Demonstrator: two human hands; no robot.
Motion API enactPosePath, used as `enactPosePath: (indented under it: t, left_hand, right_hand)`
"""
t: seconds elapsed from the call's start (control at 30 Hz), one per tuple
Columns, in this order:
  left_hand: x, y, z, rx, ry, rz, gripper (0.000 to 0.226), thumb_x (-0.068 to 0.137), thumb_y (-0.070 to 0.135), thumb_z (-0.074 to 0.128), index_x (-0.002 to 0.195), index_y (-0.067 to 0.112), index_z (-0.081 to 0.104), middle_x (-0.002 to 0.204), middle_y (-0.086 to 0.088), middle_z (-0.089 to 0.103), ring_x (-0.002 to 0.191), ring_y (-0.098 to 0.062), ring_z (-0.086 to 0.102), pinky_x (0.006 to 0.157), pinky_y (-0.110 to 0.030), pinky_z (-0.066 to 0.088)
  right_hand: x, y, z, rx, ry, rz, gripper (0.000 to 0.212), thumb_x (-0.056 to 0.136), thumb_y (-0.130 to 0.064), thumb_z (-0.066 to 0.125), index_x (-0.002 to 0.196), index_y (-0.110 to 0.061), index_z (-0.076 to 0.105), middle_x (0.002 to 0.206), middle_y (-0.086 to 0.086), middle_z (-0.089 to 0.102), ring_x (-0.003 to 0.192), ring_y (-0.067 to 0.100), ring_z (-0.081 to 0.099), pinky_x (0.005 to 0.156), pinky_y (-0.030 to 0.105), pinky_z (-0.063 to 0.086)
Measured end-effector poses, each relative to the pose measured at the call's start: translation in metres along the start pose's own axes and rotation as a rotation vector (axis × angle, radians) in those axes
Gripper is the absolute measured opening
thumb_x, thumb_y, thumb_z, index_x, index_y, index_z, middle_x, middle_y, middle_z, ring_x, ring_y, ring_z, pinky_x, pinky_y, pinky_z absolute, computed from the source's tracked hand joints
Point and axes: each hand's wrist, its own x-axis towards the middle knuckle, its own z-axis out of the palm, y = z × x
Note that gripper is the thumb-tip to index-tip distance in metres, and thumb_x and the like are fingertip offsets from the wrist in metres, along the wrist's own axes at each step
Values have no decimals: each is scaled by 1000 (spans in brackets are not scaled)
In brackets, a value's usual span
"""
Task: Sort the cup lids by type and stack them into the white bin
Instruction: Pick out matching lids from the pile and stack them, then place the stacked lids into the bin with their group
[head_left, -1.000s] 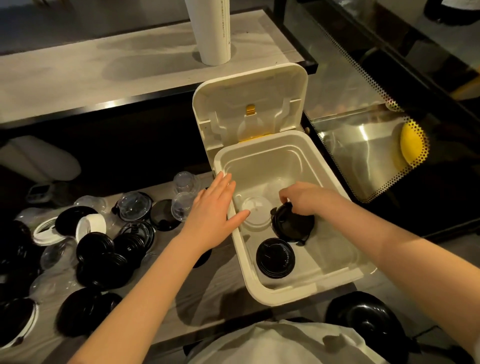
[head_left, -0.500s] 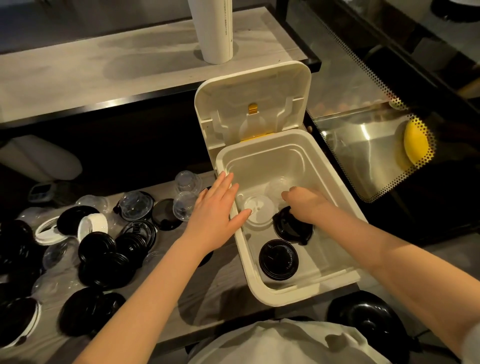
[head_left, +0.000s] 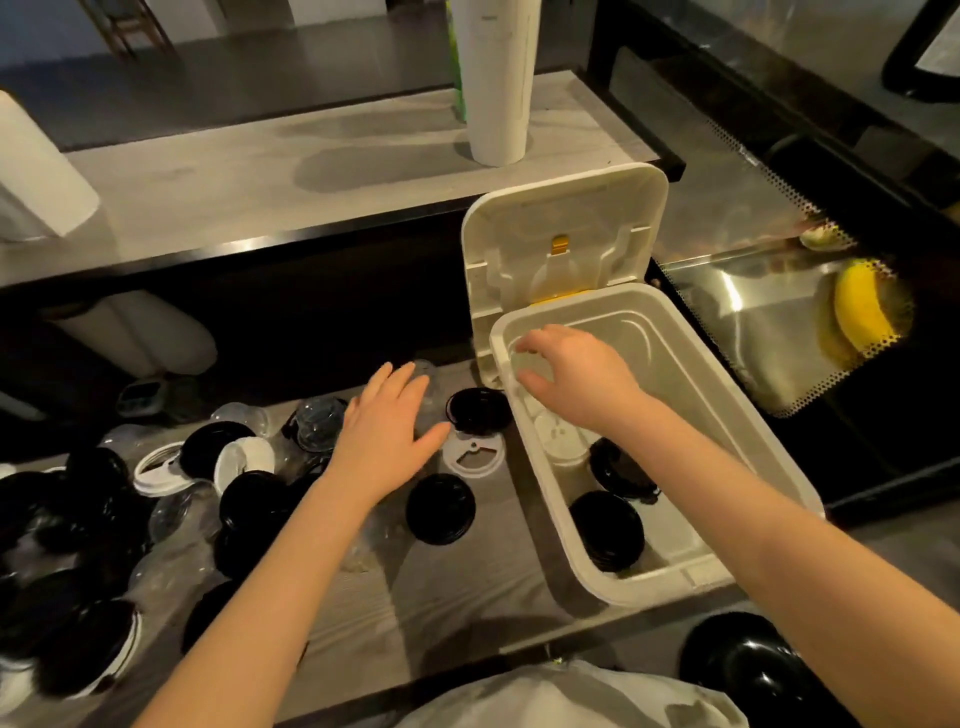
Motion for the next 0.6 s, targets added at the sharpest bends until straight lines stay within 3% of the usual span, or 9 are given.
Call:
enactPosePath:
  t: [0.13, 0.27, 0.43, 0.6]
  left_hand:
    - [-6, -45, 3, -39, -10, -74, 62, 92, 44, 50, 144, 13, 34, 154, -4, 25, 144, -23, 13, 115, -45, 21]
    - [-4, -92, 12, -83, -71, -169, 61, 91, 41, 54, 141, 11, 37, 150, -7, 31, 139, -24, 22, 115, -39, 22]
    - [12, -140, 10, -80, -158, -283, 63, 88, 36, 59, 141, 12, 36, 144, -9, 38, 133, -27, 33, 109, -39, 32]
    - [29, -174, 8, -94, -221, -345, 75, 82, 38, 67, 143, 11, 32, 144, -12, 36, 133, -30, 33, 108, -41, 34]
  right_hand:
    - [4, -40, 19, 27, -11, -79, 35, 94, -26, 50, 126, -14, 54, 121, 5, 57, 113, 24, 52, 86, 34, 44]
    - [21, -65, 63, -25, -167, -68, 37, 92, -26, 51, 126, -10, 51, 123, 11, 54, 113, 30, 52, 88, 37, 43]
    - [45, -74, 114, -100, -404, 1, 61, 92, -34, 54, 144, -15, 29, 140, 14, 40, 126, 33, 41, 100, 42, 40]
    - [70, -80, 140, -143, -430, 33, 80, 90, -36, 58, 151, -23, 8, 149, 11, 27, 135, 33, 29, 106, 47, 35]
